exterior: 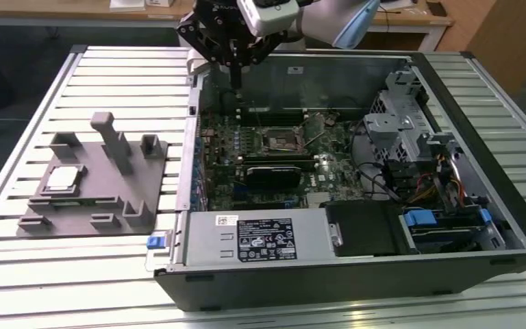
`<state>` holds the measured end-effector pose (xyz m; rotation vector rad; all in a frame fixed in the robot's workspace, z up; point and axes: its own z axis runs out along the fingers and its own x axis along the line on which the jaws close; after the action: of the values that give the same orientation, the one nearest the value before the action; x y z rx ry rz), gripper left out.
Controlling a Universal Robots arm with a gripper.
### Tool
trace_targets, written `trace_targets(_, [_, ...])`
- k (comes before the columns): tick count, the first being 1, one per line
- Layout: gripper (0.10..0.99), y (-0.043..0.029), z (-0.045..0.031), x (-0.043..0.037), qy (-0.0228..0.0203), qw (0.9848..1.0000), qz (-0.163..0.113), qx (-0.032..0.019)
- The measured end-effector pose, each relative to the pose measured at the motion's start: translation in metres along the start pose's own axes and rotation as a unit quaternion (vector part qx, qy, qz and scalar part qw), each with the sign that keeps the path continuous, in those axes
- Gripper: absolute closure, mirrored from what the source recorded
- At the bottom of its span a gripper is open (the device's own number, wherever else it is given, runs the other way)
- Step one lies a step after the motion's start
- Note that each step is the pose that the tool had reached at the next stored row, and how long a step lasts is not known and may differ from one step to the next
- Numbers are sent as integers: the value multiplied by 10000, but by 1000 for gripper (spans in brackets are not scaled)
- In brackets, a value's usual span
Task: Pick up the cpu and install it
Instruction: 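Reach for the cpu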
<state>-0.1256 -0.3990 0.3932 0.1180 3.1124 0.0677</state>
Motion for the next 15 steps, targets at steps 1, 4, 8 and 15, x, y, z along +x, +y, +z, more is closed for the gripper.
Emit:
trace_targets(1, [980, -1, 0, 8, 0, 10000, 0, 0])
trace_targets(4, [980, -2, 1, 26, 1, 10000, 0, 0])
trace_targets(8, [980, -4, 3, 47, 0, 10000, 0, 0])
trace_targets(15, [980, -6, 8, 80, 0, 10000, 0, 0])
